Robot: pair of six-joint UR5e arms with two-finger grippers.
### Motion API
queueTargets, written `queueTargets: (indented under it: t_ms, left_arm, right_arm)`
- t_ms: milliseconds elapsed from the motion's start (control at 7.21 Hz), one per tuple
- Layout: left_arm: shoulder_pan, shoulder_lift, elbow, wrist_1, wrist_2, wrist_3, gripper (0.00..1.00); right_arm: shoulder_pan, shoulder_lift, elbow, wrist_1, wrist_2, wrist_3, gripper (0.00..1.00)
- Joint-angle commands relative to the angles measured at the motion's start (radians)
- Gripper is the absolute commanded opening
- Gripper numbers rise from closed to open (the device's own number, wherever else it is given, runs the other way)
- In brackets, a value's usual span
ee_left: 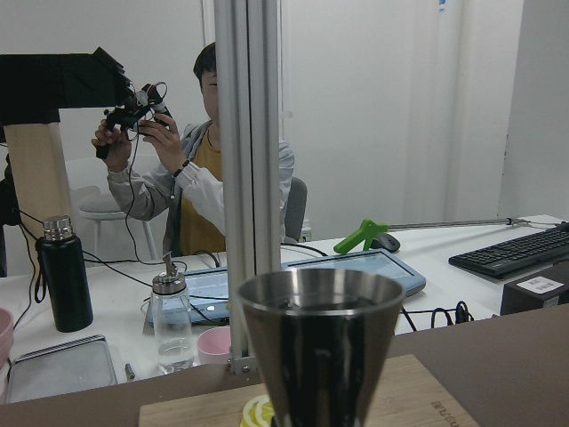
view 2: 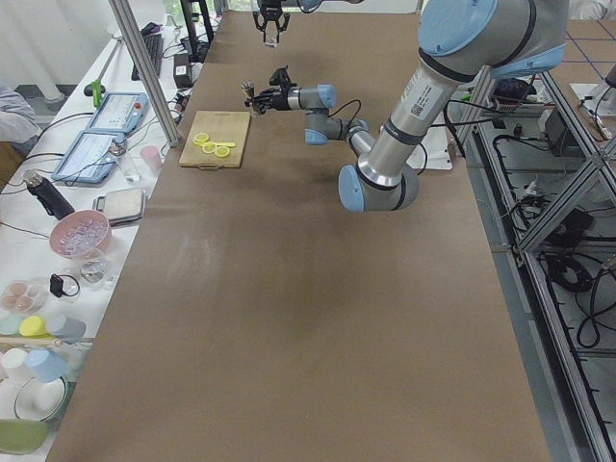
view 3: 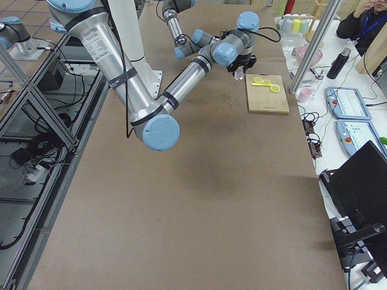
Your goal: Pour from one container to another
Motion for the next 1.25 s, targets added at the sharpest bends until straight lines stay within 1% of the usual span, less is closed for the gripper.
queueTargets:
  t_ms: [0,277,416,555,693,971,1109]
  left_arm:
    - [-0.009,-0.063,0.074,-0.01,-0.075,0.002,0.0]
    - [-0.009,-0.077,0.092,-0.01,-0.094,0.002,0.0]
    - [-0.007,-0.078,0.094,-0.01,-0.094,0.003,0.0]
    - [-0.007,-0.077,0.094,-0.01,-0.092,0.003,0.0]
    - [-0.006,-0.075,0.094,-0.012,-0.085,0.006,0.0]
    - [-0.007,-0.075,0.095,-0.012,-0.083,0.006,0.0]
    - [-0.006,-0.075,0.094,-0.013,-0.083,0.006,0.0]
  right_arm:
    - [-0.001,0.062,0.0,-0.151,-0.017,-0.124,0.0]
    - [-0.005,0.096,-0.016,-0.159,-0.018,-0.122,0.0]
    - [-0.006,0.111,-0.038,-0.159,-0.02,-0.113,0.0]
    - [-0.011,0.14,-0.099,-0.154,-0.028,-0.111,0.0]
    - [-0.011,0.203,-0.187,-0.148,-0.053,-0.113,0.0]
    - [-0.004,0.326,-0.346,-0.144,-0.07,-0.122,0.0]
    - [-0.015,0.375,-0.396,-0.145,-0.107,-0.125,0.0]
